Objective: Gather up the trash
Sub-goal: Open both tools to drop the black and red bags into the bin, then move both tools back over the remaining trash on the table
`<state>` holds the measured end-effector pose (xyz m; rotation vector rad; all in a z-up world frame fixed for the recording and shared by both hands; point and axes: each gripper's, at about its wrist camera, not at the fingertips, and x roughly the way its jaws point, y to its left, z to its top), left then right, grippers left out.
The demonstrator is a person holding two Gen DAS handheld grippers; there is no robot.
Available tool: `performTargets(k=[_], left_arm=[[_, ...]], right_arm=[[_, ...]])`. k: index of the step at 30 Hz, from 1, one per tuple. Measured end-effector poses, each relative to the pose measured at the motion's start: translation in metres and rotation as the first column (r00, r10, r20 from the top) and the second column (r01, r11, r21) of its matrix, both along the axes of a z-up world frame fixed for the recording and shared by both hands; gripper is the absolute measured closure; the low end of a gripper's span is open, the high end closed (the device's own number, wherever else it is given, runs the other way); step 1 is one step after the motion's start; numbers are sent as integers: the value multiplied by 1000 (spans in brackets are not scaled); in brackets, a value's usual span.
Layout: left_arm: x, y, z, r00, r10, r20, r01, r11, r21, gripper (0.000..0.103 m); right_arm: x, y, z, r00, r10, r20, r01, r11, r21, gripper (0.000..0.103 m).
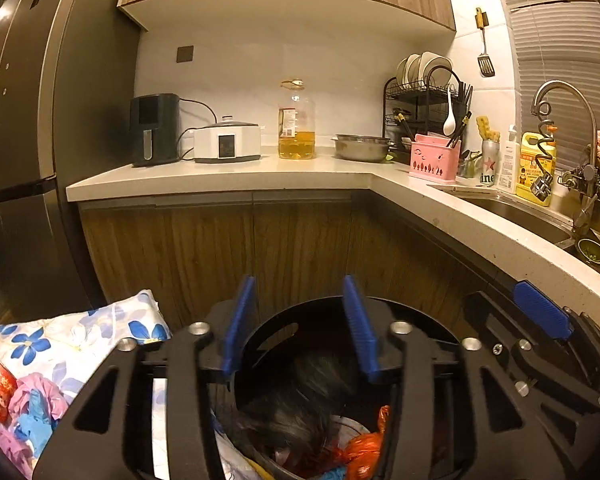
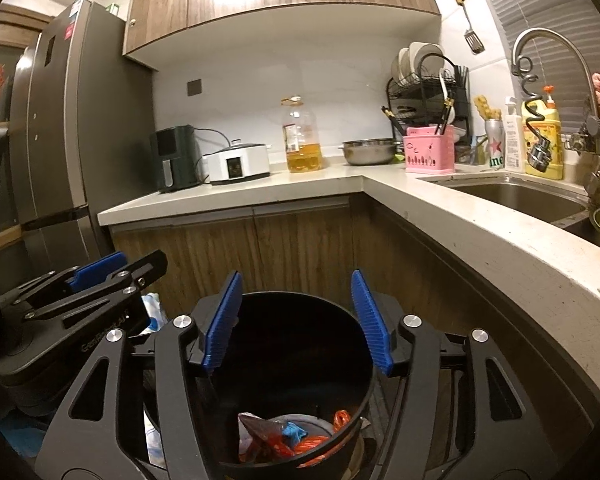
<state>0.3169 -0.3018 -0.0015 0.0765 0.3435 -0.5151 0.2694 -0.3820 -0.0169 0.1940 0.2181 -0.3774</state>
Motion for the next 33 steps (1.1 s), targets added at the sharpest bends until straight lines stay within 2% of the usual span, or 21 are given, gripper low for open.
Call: performTargets(k=[5,8,10,15,21,33], left_arm=[[0,10,-3,1000,25,-12,-25,1000,-15,34],[-1,19,-3,998,53,-22,-54,998,-17,26],[-4,27,-4,997,76,-23,-76,997,-16,18],[-15,45,-4,991,136,-10,-136,991,9,9],[-29,69,-4,980,198,-13,-197,980,17,6],[-60,133,3,942,332,-38,-332,943,5,6]], right_arm=[[-4,-1,-1,1000,-10,-6,10,1000,-6,42],[-5,2,0,1000,-11,-9,11,1000,-12,37],[-6,4,0,1000,-9,-10,9,1000,-18,34],[-10,10,3,1000,-3,-9,3,1000,-20,25],[-20,21,7,1000,8,-11,-8,1000,-27,20],[-49,54,14,999,35,-5,-35,999,-33,18]])
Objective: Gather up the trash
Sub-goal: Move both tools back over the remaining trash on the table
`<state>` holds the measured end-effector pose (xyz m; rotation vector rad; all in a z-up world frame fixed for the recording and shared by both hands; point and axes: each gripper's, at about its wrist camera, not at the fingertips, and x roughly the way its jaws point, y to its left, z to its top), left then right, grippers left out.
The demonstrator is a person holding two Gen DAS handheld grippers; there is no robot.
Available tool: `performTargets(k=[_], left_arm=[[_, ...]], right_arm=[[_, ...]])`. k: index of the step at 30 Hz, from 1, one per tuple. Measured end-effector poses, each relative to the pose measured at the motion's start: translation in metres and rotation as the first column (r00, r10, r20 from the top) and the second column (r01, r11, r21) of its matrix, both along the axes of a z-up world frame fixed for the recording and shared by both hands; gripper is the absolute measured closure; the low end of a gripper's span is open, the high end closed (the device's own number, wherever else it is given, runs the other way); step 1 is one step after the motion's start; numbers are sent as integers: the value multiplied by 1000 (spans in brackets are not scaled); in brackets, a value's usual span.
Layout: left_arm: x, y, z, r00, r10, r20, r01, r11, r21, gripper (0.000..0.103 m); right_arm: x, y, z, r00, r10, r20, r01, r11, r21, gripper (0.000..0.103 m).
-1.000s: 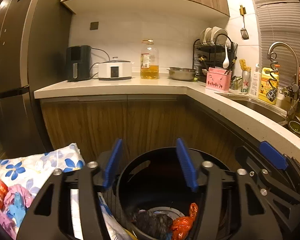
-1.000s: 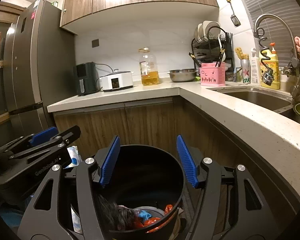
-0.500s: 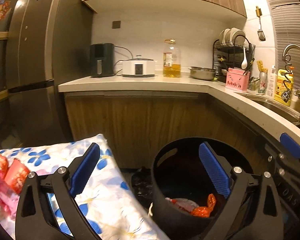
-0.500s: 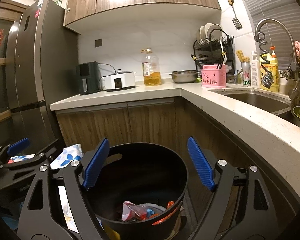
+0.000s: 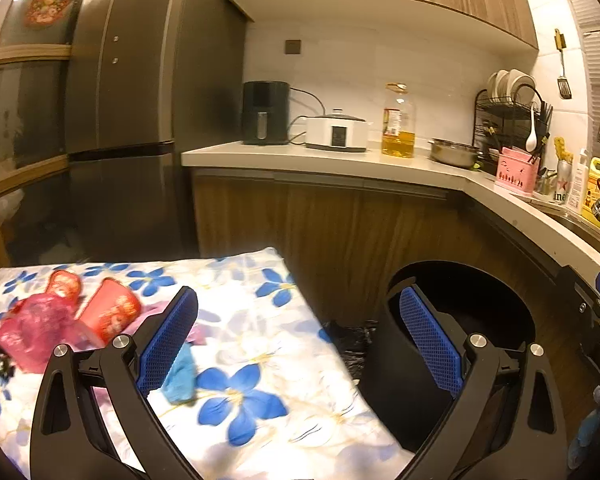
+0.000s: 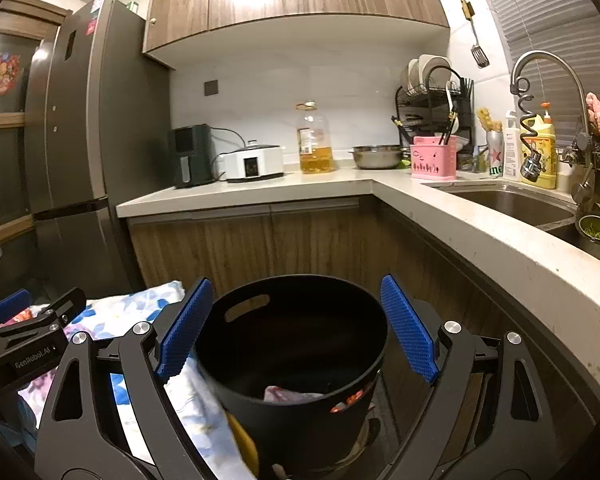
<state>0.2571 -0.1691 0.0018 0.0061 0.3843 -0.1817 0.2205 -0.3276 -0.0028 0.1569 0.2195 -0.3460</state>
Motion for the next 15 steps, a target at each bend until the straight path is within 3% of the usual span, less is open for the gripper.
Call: performTargets(k=[15], left_arm=[[-45,51,9,997,78,28,-78,997,1,6]], right_arm=[[-29,52,7,998,57,19,-57,998,-10,18]])
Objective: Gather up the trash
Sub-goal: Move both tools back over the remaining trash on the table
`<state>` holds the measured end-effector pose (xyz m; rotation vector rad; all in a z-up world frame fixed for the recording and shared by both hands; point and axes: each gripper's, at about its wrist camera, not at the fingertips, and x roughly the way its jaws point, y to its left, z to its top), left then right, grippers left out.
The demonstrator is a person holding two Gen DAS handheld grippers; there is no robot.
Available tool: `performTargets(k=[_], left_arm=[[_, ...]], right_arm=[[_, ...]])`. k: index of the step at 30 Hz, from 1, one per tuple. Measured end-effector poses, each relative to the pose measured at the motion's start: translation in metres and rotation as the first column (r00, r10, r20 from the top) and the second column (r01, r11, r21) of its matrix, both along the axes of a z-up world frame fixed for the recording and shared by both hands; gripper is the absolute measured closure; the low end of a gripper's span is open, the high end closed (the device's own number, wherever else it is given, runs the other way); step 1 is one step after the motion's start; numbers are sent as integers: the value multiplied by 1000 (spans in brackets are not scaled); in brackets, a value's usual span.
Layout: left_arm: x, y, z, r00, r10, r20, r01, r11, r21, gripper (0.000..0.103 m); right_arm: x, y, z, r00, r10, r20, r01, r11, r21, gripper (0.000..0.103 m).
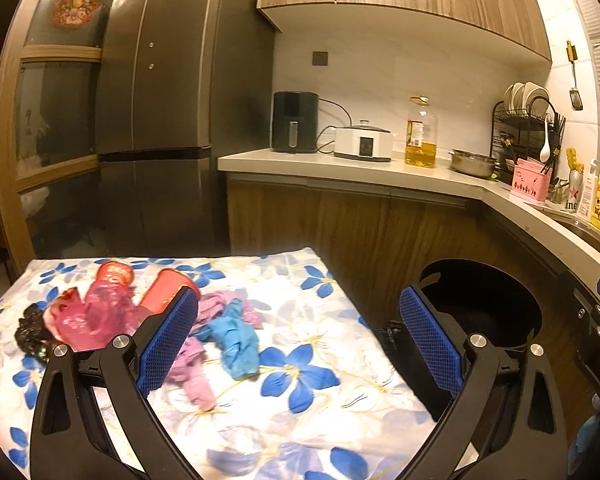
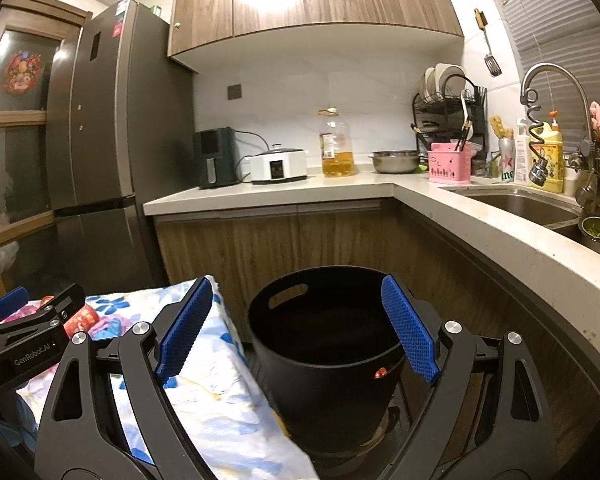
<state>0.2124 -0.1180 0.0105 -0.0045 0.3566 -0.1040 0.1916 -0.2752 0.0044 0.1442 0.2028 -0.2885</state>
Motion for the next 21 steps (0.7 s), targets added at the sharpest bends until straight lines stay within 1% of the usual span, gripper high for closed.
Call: performTargets(k=[10,21], left_arm=[[-11,34,-1,998,61,-2,-61,998,-6,6],[-14,72,-3,993,122,-3,-122,992,-27,6]], right_arm=[[-2,32,-2,998,58,-8,-58,998,-2,18],[7,64,-3,994,109,-14,-109,994,-11,18]])
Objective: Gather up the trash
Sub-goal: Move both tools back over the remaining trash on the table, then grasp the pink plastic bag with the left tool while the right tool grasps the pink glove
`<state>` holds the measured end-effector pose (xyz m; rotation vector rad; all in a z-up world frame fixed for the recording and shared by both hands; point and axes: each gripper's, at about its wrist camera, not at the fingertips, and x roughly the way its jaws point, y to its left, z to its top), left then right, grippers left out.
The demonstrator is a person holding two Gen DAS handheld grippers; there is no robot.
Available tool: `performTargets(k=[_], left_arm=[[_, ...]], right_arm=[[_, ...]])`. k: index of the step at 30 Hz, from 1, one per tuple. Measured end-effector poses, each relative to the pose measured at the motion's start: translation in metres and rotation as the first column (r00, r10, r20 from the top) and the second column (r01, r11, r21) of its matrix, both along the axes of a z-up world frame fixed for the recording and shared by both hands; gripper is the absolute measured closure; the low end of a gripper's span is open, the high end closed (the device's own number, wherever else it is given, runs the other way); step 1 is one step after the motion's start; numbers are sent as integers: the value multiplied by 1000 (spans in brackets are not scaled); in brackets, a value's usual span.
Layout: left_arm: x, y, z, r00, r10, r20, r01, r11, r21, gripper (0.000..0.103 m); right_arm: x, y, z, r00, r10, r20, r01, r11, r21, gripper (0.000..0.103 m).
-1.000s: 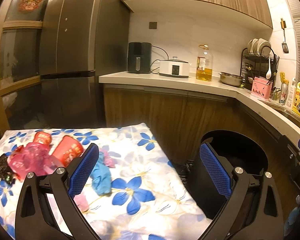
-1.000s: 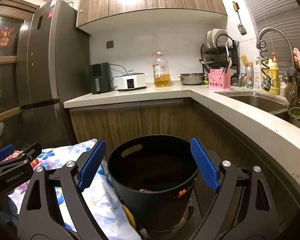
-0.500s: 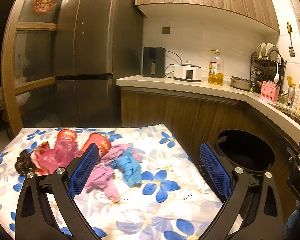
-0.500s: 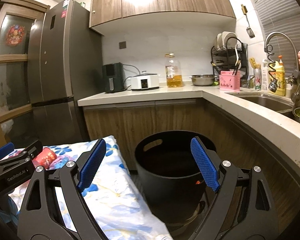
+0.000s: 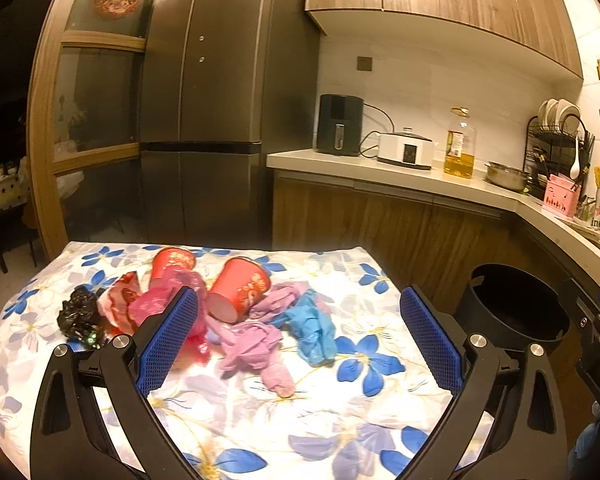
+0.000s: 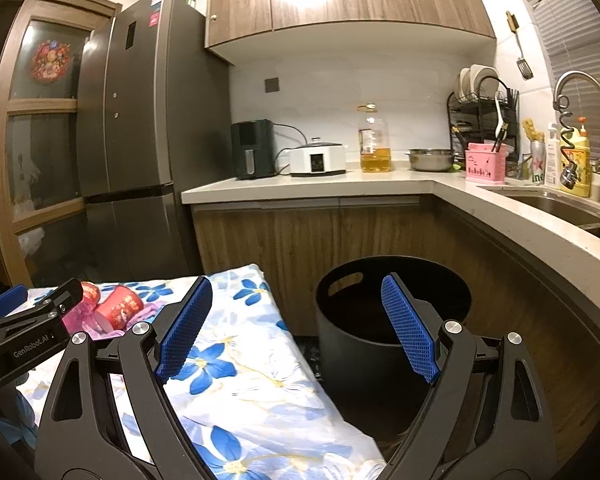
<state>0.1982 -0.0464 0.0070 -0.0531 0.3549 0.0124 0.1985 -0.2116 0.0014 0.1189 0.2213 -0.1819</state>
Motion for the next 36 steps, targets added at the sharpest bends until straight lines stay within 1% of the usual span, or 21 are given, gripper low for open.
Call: performTargets(k=[5,13,19,21,24,26,29,31,33,34,35,36], left_arm=[[-2,20,-5,999,37,3,-37,999,-9,6],[-9,72,-19,994,108,34,-107,994,-35,6],[-8,110,-32,989,148,30,-146,988,-39,6],[-4,120,-35,985,170,17,-169,985,-48,6],[2,128,-37,985,171,11,-170,983,-75,6],[12,128,-38,989,150,2,-149,985,-83,6],[29,125,-41,992,127,-15,-128,989,-74,7],[47,121,-46,991,125,-38,-126,991,-38,13],[61,120,-51,989,125,-73,-127,992,-23,19],[65,120,-54,989,118,-91,-121,992,-25,28],[69,121,-56,988,112,-109,-116,993,-29,33],[72,122,-59,986,106,-131,-111,993,-36,41]], right_arm=[[9,19,-6,1000,25,-13,-25,1000,-1,18],[30,53,-22,995,86,-45,-86,996,4,18],[45,78,-33,988,138,-70,-138,990,2,18],[51,85,-37,985,153,-76,-153,988,4,18],[59,96,-42,981,172,-91,-172,985,5,18],[63,101,-45,979,178,-98,-178,984,10,18],[70,104,-48,977,184,-107,-184,983,16,18],[72,104,-48,977,184,-110,-184,983,17,18],[74,103,-49,977,183,-111,-182,983,15,18],[75,103,-50,977,182,-113,-182,983,14,18],[77,103,-51,976,183,-118,-183,983,13,18],[79,106,-53,975,185,-124,-185,983,13,18]])
